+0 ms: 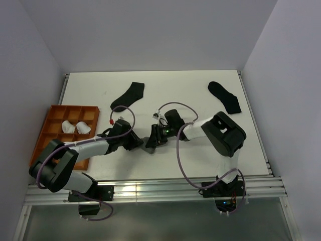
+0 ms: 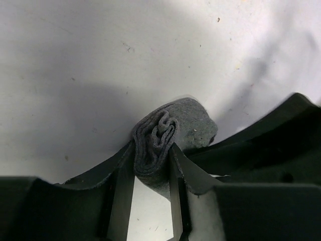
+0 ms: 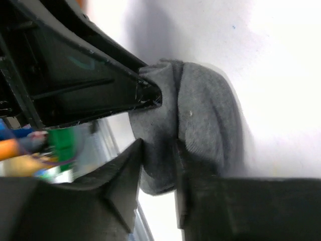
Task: Roll the socks
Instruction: Roll the sock at the center of the board.
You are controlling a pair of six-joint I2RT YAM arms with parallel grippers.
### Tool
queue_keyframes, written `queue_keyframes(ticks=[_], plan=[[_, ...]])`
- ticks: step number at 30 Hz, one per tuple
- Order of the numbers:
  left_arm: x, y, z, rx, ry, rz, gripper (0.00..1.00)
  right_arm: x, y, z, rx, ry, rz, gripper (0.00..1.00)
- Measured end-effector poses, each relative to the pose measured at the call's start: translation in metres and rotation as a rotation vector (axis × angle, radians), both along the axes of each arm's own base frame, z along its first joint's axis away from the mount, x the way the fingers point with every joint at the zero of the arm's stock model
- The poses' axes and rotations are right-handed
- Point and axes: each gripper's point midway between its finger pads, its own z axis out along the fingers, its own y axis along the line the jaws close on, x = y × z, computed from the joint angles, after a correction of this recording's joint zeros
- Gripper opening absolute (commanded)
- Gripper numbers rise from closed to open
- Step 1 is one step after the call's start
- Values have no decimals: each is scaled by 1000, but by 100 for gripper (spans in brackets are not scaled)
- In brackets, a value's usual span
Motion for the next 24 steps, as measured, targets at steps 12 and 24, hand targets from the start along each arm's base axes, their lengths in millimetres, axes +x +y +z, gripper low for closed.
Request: queue_keyframes(ticks=[12, 24], plan=[[4, -1, 1, 161, 112, -100, 35, -2, 1, 40, -334, -639, -89, 52], [7, -2, -2, 231, 158, -172, 35, -18, 5, 15, -614, -963, -51, 49]])
